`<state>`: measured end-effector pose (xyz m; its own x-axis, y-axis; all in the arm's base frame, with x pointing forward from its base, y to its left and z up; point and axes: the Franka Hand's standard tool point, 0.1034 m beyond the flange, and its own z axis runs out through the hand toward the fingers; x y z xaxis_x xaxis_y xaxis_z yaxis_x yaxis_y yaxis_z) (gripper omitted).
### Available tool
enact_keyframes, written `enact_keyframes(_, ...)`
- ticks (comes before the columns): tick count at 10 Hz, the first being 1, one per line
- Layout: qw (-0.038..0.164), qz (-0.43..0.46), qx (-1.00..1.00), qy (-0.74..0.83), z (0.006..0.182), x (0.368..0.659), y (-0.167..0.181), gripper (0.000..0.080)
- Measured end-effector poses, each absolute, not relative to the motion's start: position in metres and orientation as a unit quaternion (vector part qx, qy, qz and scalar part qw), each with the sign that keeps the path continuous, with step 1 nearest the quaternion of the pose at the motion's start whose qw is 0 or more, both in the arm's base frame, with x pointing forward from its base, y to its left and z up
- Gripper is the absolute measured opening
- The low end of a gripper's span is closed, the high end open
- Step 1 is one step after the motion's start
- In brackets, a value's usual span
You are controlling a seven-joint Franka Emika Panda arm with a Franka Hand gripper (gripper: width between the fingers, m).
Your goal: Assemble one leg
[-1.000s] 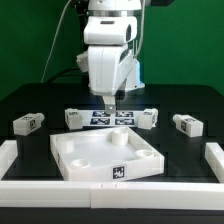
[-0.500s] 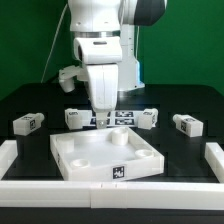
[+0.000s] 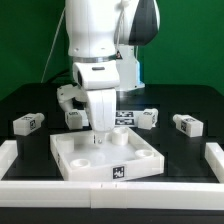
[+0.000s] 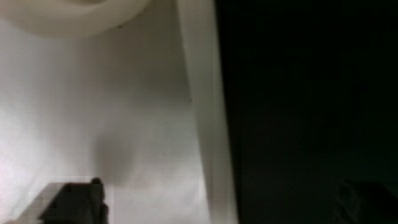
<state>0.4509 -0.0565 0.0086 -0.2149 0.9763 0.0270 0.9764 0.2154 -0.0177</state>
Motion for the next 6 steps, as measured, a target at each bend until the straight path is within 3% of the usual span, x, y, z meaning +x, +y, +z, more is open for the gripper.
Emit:
enact_keyframes(4,0.016,-0.002,-0.632,-0.774,0.0072,0.4501,-0.0563,0.0637)
enact_keyframes(6,0.016,-0.002,-0.633,-0.774,0.0071,0.4500,-0.0563,0.0290)
